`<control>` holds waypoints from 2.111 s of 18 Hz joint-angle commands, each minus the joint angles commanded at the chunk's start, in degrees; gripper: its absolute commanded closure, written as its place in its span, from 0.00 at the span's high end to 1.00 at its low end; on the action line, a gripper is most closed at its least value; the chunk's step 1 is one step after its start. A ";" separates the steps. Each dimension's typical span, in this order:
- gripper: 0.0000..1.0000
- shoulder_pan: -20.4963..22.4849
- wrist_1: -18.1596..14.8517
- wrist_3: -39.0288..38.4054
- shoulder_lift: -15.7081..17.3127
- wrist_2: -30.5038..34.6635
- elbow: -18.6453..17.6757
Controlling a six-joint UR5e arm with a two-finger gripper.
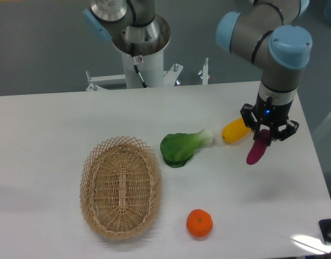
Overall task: Place the sweet potato on the table
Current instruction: 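Move the gripper holding the purple sweet potato down toward the table, then open the gripper to release the sweet potato onto the table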
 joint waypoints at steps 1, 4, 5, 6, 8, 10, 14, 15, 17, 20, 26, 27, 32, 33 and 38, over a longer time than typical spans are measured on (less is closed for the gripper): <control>0.28 -0.18 1.32 -0.53 -0.97 0.00 0.00; 0.29 -0.97 4.58 -3.34 -3.87 0.09 0.00; 0.29 -1.49 5.46 -4.92 -4.92 -0.08 0.00; 0.29 -2.19 6.60 -6.58 -5.97 -0.09 0.00; 0.29 -3.51 7.66 -8.53 -7.74 0.00 0.00; 0.29 -4.13 7.75 -9.58 -8.36 0.00 -0.70; 0.29 -5.18 9.24 -9.59 -9.50 -0.17 -4.30; 0.29 -5.36 9.85 -9.59 -9.59 -0.17 -5.09; 0.29 -5.45 10.12 -9.59 -9.59 -0.17 -5.80; 0.29 -5.54 10.30 -9.41 -9.41 -0.17 -7.64; 0.36 -6.16 10.30 -9.50 -9.41 -0.17 -7.73; 0.45 -6.16 10.30 -9.50 -9.41 -0.17 -7.65; 1.00 -6.16 12.67 -9.06 -9.59 -0.09 -6.94; 1.00 -6.16 12.59 -9.15 -9.41 -0.09 -6.94; 1.00 -6.07 12.50 -9.50 -7.22 -0.09 -5.72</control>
